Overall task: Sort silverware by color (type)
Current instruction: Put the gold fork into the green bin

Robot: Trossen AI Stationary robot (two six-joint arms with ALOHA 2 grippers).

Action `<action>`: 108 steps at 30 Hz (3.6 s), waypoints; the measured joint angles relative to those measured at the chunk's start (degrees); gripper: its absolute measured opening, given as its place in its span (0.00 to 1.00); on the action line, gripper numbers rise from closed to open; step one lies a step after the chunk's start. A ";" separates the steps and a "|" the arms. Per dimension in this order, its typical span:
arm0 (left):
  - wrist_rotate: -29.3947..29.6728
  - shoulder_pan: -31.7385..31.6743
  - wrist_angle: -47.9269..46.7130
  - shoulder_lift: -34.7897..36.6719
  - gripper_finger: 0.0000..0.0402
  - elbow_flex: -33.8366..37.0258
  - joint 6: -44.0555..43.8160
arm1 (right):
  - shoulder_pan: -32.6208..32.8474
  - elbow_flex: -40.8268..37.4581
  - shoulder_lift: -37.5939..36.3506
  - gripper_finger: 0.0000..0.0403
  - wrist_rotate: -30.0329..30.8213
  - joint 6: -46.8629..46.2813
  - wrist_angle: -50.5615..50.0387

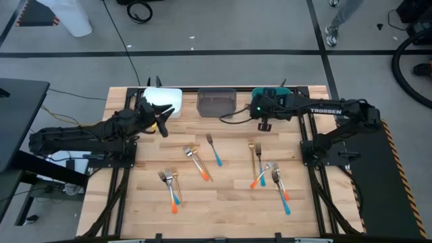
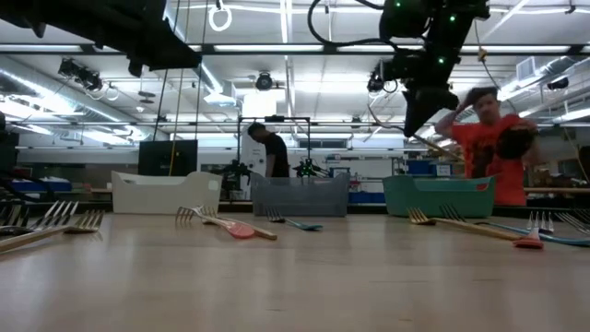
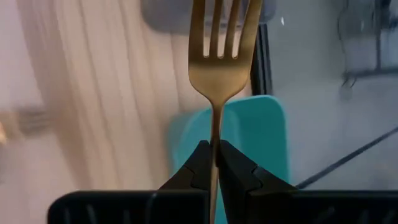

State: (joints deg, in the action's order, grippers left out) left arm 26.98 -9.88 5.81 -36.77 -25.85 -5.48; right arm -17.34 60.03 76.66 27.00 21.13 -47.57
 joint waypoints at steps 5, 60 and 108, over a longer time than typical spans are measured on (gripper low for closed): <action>-0.02 -0.35 2.09 0.02 0.24 0.00 -0.10 | -2.75 -0.01 0.08 0.05 -0.04 14.30 -0.18; -0.22 -0.15 -0.53 0.02 0.24 0.00 -0.78 | -17.14 -0.66 20.52 0.05 8.32 40.06 5.56; -0.22 -0.15 -0.53 0.03 0.24 0.00 0.22 | -17.42 -0.66 20.55 0.18 -4.18 38.83 7.82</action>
State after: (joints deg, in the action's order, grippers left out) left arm 26.76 -10.02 5.28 -36.74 -25.85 -5.26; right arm -34.76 59.37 97.21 22.83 59.96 -39.75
